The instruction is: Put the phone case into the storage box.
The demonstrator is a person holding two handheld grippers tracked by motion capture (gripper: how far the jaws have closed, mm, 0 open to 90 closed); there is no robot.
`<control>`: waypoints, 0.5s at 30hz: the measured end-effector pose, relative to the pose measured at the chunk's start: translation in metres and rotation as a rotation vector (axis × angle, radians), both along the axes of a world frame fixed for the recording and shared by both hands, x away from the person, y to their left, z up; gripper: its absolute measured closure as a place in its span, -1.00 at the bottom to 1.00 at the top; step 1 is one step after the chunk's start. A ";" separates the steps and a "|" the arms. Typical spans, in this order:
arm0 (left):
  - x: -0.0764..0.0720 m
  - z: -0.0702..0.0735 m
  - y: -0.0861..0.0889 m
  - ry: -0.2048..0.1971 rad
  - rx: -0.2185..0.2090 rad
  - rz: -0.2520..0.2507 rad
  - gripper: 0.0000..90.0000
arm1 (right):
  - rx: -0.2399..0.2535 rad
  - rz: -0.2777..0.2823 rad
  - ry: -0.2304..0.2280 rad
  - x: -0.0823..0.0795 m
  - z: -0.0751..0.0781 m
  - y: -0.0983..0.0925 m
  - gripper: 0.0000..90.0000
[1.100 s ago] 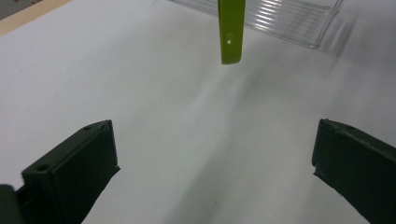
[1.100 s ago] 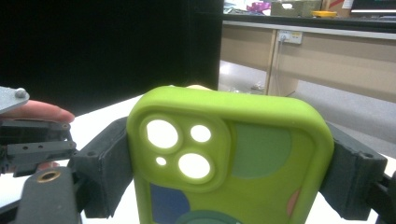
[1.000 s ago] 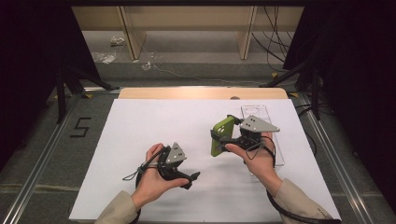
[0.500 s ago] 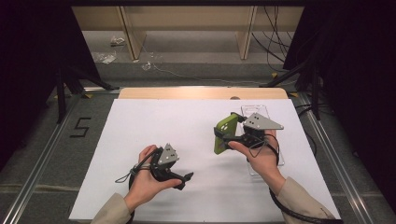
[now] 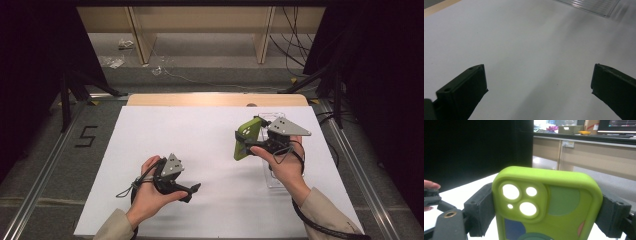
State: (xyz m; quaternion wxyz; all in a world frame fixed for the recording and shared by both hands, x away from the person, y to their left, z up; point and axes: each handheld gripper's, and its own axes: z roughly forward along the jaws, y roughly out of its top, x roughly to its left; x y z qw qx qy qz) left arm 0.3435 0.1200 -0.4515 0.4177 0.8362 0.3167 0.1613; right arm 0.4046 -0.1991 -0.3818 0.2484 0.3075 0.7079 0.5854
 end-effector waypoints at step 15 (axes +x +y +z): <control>0.001 0.000 0.010 -0.002 -0.002 0.031 -1.00 | 0.021 -0.048 -0.015 0.004 0.009 -0.016 -0.62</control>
